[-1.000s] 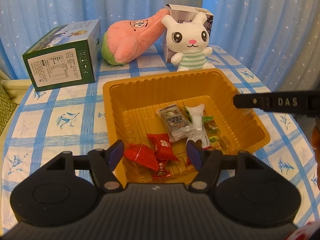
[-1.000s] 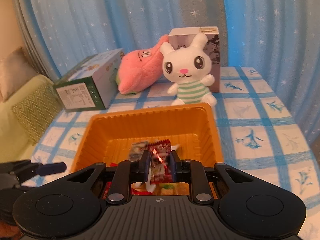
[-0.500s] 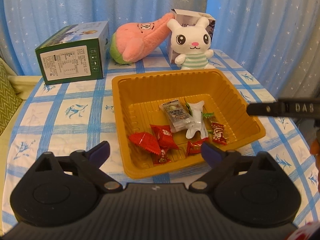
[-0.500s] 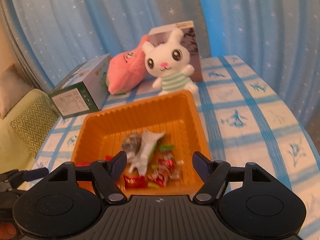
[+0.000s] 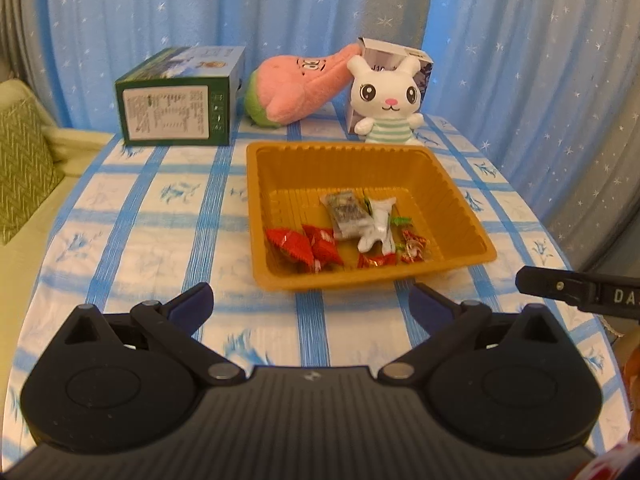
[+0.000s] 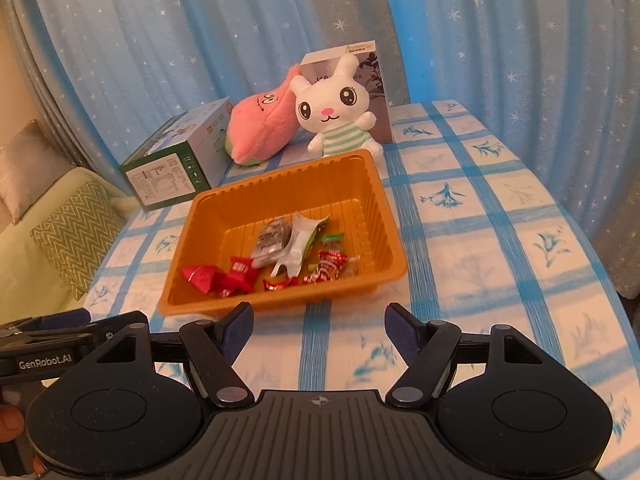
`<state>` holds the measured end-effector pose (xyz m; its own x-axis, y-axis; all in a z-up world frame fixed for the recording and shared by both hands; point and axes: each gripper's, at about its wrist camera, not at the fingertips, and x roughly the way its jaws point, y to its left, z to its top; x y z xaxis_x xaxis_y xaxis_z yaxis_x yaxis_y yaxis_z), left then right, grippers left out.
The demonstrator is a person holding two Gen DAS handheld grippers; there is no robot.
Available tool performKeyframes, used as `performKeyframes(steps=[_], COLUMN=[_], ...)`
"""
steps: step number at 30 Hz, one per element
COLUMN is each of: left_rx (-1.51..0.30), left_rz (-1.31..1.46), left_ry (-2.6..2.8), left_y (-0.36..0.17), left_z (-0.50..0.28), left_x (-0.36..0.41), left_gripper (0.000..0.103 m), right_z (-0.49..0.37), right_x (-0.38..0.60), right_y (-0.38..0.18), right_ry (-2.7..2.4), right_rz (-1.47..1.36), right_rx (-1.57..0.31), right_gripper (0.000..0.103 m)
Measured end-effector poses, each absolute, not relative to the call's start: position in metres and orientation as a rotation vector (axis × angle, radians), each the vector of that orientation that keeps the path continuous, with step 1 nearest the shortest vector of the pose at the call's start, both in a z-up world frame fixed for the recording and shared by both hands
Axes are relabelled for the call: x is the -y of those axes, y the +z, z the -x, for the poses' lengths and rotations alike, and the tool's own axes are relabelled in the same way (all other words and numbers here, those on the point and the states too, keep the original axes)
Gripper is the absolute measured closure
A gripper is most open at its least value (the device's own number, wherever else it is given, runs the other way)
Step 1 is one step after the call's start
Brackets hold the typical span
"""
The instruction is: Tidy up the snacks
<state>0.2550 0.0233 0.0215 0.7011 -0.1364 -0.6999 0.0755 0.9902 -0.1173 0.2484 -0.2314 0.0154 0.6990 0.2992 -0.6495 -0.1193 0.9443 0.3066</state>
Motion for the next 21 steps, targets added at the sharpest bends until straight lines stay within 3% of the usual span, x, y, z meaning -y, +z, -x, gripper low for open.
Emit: performKeyframes(steps=[21], left_rx=[-0.760], left_rz=[0.053], left_ry=[-0.020], left_y=[0.058], left_z=[-0.127], left_x=[-0.005], left_gripper=[0.000], right_z=[-0.116], right_x=[0.242], right_y=[0.044], right_ry=[0.205], right_rz=[-0.255], right_rx=[-0.703], right_gripper=[0.031])
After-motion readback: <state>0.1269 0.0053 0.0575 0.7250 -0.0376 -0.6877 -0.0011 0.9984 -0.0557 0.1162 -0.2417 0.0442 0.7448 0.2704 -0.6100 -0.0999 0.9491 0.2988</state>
